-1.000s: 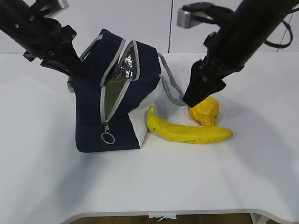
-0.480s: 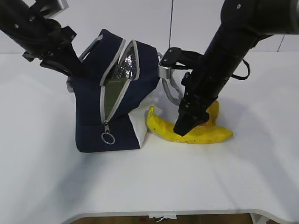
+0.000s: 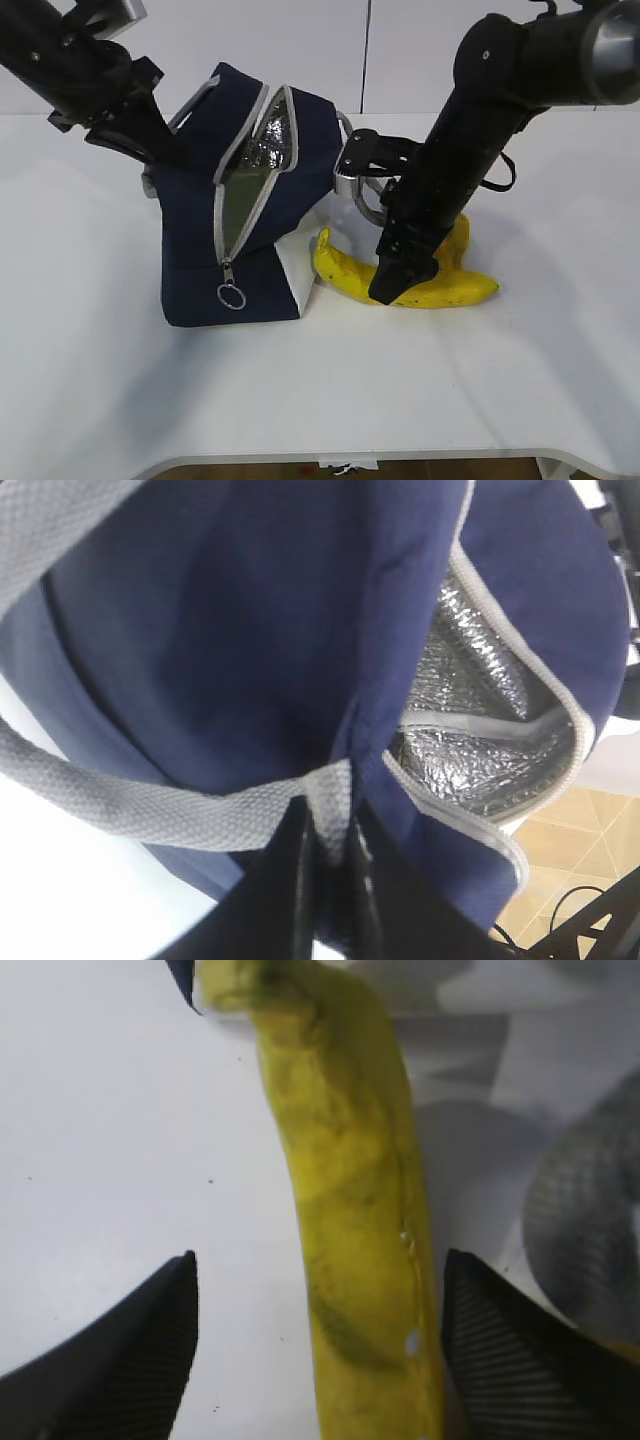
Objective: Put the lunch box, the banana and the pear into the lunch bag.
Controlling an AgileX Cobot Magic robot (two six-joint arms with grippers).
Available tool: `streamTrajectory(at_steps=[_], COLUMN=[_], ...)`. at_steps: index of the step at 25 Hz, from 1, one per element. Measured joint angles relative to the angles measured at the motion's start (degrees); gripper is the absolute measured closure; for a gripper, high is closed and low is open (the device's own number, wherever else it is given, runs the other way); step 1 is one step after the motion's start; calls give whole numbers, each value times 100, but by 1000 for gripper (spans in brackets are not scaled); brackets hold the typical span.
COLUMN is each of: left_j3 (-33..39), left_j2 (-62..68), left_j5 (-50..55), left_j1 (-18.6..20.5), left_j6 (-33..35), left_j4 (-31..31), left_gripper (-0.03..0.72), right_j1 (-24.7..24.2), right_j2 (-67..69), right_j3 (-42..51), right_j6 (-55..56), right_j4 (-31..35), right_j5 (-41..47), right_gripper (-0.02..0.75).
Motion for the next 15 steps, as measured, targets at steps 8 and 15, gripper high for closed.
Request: streamTrajectory(at_steps=[8,15], left_j3=[0,0], left_j2=[0,0], left_j5=[0,0], left_j1=[0,0], left_j6=[0,0], left_j4=[44,102], left_gripper=[673,673], right_j1=[0,0], right_j2=[140,140], right_j3=[0,0], right_j6=[-21,-21], right_j4=[-19,1], right_j5=[-80,-101], right_gripper=[157,157])
